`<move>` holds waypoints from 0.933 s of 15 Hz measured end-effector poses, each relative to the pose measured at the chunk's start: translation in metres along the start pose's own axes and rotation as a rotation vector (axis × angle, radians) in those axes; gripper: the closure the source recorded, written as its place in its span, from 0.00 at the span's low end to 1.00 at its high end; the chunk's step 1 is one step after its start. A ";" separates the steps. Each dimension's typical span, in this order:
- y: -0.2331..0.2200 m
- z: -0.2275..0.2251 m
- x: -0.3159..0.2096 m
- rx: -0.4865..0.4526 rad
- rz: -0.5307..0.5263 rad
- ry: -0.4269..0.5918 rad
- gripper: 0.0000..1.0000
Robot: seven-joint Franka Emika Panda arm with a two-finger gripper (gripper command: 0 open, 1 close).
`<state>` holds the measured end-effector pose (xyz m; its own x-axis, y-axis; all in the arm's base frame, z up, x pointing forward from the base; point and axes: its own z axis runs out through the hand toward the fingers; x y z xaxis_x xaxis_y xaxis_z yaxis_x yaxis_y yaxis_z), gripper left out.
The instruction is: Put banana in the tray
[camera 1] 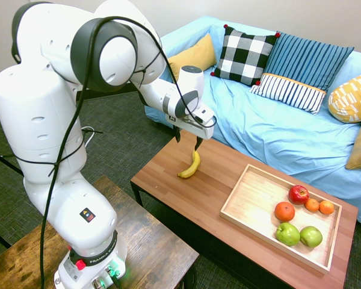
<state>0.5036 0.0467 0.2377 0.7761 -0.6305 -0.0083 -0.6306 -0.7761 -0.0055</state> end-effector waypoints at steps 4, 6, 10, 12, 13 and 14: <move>0.002 0.057 0.020 -0.026 -0.019 -0.033 0.00; -0.005 0.083 0.024 -0.033 -0.022 -0.054 0.00; -0.014 0.118 0.032 -0.050 -0.021 -0.079 0.00; -0.011 0.131 0.039 -0.057 -0.013 -0.086 0.00; -0.011 0.135 0.043 -0.057 -0.012 -0.087 0.00; -0.012 0.136 0.045 -0.053 -0.010 -0.088 0.00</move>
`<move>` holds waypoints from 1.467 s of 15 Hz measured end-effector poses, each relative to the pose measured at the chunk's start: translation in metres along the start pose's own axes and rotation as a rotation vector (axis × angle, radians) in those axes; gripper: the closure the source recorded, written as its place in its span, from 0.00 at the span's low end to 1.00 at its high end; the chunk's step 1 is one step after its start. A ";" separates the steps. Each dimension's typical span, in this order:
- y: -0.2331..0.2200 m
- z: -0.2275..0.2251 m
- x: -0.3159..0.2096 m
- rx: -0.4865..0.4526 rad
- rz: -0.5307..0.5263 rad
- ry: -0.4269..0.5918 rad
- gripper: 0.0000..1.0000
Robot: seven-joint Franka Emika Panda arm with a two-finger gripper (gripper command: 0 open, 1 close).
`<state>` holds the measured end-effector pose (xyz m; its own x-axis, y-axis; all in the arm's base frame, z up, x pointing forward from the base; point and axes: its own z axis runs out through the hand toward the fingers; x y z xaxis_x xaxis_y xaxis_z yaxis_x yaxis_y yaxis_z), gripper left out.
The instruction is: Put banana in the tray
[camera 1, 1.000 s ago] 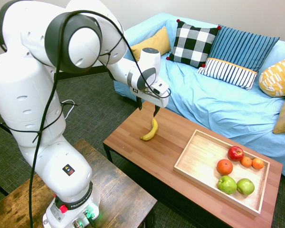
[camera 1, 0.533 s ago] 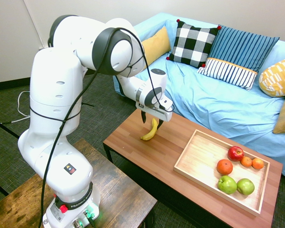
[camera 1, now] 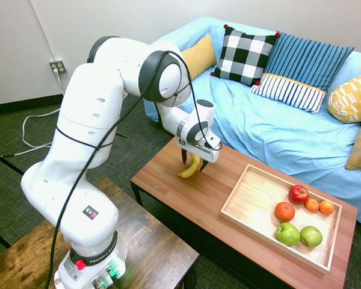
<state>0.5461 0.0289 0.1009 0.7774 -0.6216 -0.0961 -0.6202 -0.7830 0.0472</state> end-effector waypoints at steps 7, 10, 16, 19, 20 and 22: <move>-0.002 0.015 0.004 0.015 0.016 -0.003 1.00; 0.000 0.015 0.005 0.018 0.020 -0.003 1.00; 0.002 0.015 0.007 0.022 0.031 -0.007 1.00; 0.002 0.011 0.010 0.023 0.041 -0.013 1.00; 0.001 0.006 0.012 0.020 0.041 -0.015 1.00; -0.003 -0.012 0.018 0.020 0.044 -0.011 1.00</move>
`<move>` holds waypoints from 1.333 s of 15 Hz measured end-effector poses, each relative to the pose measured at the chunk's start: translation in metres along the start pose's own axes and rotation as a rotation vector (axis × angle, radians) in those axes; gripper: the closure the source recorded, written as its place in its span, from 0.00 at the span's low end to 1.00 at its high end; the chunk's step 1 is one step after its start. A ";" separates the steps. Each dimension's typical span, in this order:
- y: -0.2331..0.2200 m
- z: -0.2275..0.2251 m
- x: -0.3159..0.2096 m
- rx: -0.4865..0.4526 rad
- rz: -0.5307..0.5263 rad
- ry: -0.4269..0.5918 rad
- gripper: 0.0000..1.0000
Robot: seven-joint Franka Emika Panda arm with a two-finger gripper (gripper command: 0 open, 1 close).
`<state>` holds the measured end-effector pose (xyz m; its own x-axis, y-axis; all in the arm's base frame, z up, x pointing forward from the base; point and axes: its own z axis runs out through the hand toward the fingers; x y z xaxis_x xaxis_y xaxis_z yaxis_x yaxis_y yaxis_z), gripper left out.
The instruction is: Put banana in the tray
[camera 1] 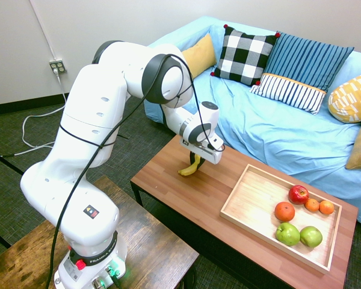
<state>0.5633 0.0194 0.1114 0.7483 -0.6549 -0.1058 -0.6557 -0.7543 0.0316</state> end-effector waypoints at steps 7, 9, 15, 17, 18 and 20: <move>0.048 -0.101 0.053 0.034 0.146 0.058 1.00; 0.077 -0.119 0.078 0.043 0.220 0.082 1.00; 0.179 -0.136 0.147 0.026 0.348 0.128 1.00; 0.204 -0.126 0.165 0.008 0.367 0.130 1.00; 0.211 -0.117 0.173 -0.002 0.373 0.128 1.00; 0.220 -0.097 0.186 -0.019 0.382 0.123 1.00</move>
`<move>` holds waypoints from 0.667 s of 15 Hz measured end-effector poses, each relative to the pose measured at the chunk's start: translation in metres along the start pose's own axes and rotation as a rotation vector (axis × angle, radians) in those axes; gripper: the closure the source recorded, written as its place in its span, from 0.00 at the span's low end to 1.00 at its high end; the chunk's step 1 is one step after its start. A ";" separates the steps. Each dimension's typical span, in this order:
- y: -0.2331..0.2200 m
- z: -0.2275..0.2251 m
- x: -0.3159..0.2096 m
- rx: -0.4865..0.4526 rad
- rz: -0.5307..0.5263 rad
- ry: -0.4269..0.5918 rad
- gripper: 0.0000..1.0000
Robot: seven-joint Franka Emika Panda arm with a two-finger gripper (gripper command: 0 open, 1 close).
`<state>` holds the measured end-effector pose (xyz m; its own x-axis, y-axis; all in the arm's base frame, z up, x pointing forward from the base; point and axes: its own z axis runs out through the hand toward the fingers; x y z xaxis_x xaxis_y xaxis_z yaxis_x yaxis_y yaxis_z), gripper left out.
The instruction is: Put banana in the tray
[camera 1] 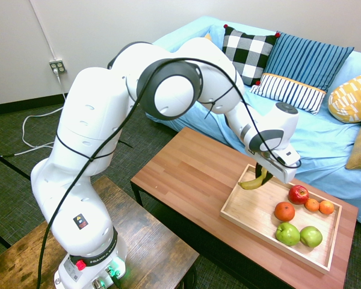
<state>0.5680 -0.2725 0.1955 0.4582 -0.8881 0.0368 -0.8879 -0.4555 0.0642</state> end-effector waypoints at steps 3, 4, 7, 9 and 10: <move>0.003 0.031 0.012 -0.017 0.015 -0.012 1.00; 0.004 0.041 0.014 -0.021 0.020 -0.017 1.00; 0.007 0.067 0.015 -0.033 0.027 -0.035 1.00; 0.008 0.081 0.014 -0.041 0.028 -0.045 1.00; 0.008 0.087 0.014 -0.045 0.029 -0.049 1.00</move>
<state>0.5637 -0.2937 0.1096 0.4285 -0.9035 -0.0097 -0.8978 -0.4269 0.1086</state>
